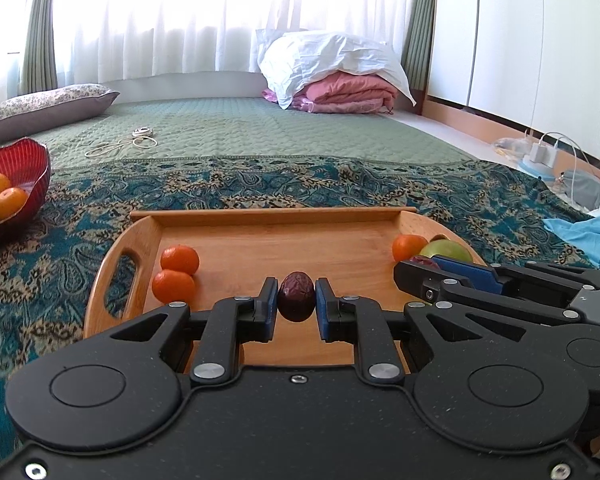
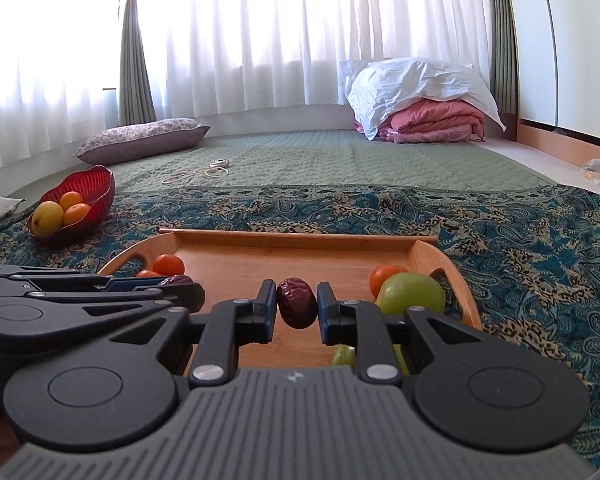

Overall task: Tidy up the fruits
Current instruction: 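Carry the date over the tray with the left gripper while the right gripper carries its date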

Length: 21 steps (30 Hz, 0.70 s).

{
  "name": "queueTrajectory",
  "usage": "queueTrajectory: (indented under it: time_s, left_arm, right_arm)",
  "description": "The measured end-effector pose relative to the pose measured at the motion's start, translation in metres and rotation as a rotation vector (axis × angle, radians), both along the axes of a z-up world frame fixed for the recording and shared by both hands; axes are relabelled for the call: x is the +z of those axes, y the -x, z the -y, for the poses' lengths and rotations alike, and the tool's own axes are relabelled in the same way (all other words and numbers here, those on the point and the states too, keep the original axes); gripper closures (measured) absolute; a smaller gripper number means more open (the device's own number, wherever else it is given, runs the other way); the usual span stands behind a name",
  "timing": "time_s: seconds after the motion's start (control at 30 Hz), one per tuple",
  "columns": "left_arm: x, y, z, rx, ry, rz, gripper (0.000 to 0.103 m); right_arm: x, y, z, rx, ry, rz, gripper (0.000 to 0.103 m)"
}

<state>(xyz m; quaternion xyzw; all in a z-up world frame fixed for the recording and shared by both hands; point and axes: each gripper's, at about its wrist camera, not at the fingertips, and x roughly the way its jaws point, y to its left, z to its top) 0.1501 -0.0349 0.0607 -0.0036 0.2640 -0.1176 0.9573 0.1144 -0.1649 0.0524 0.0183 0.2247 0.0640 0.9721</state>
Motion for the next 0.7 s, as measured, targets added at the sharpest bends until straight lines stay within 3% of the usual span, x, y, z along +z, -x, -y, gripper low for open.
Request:
queueTrajectory:
  time_s: [0.4, 0.7]
  left_arm:
    - [-0.008, -0.061, 0.000, 0.019, -0.006, -0.111, 0.084]
    - [-0.016, -0.096, 0.001, 0.056, -0.054, -0.192, 0.084]
  right_arm:
    - [-0.003, -0.054, 0.000, 0.013, 0.008, -0.105, 0.078]
    - [-0.011, -0.086, -0.001, 0.005, 0.016, -0.185, 0.078]
